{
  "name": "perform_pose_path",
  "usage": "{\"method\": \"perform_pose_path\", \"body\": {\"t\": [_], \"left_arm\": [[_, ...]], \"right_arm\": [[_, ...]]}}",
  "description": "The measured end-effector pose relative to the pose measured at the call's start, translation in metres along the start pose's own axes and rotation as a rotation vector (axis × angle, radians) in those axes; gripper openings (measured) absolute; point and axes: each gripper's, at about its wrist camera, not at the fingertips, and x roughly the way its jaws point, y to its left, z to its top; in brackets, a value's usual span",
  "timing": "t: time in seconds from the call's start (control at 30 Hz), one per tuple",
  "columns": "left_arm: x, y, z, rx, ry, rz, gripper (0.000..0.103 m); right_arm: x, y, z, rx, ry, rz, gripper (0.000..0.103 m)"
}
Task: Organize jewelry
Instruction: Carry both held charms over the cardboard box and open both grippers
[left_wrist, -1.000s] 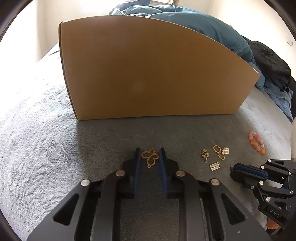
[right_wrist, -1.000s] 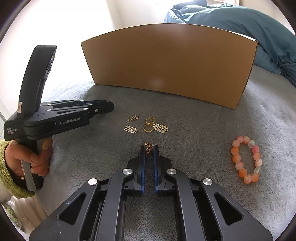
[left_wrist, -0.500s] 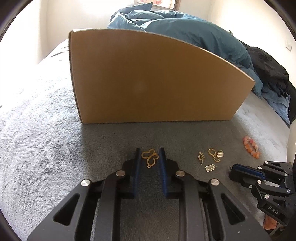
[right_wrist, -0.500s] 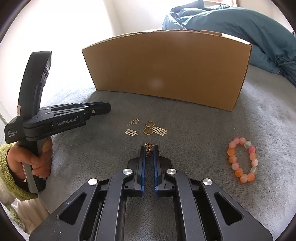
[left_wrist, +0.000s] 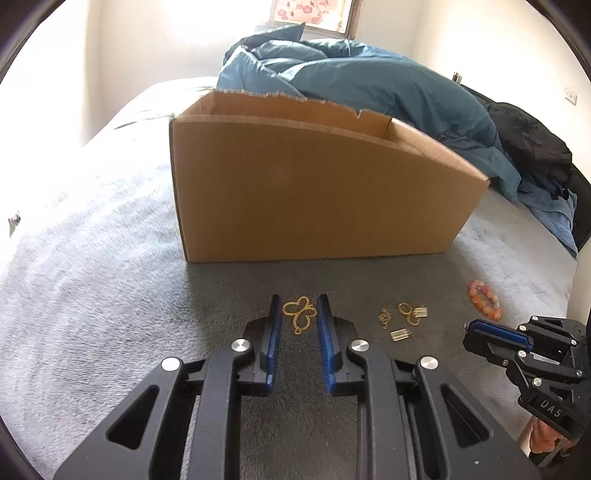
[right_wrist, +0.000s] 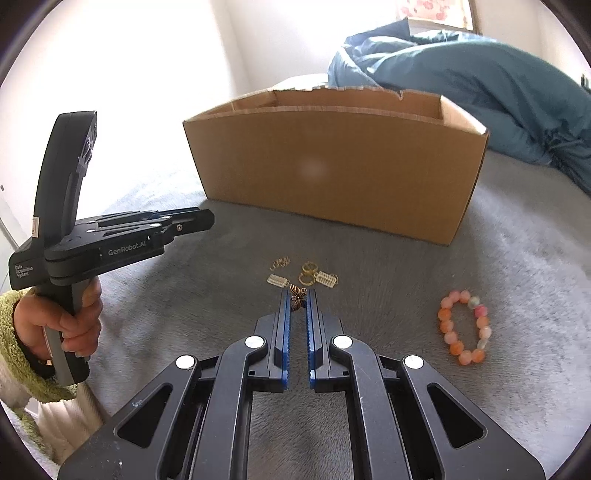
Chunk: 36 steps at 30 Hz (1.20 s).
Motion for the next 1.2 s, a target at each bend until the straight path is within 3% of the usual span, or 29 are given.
{"method": "perform_pose_path", "body": {"t": [0.27, 0.4, 0.53, 0.67, 0.77, 1.03, 1.2], "left_arm": [[-0.054, -0.012, 0.028, 0.04, -0.113, -0.017, 0.018], [-0.07, -0.02, 0.061, 0.057, -0.169, -0.038, 0.018], [-0.061, -0.03, 0.101, 0.086, -0.178, -0.026, 0.018], [-0.032, -0.03, 0.133, 0.096, -0.124, -0.04, 0.018], [0.006, -0.026, 0.155, 0.08, -0.041, -0.045, 0.018], [0.092, -0.011, 0.186, 0.025, 0.163, -0.003, 0.018], [0.107, -0.008, 0.191, 0.007, 0.204, 0.012, 0.019]], "right_arm": [[-0.042, -0.006, 0.035, -0.005, -0.109, 0.003, 0.006], [-0.059, -0.013, 0.072, 0.0, -0.183, 0.021, 0.006], [-0.056, -0.023, 0.111, 0.006, -0.206, 0.035, 0.006], [-0.028, -0.041, 0.15, 0.033, -0.153, 0.064, 0.006], [0.014, -0.054, 0.173, 0.077, -0.055, 0.095, 0.006], [0.1, -0.081, 0.199, 0.187, 0.172, 0.094, 0.006], [0.129, -0.091, 0.201, 0.229, 0.243, 0.092, 0.008]]}}
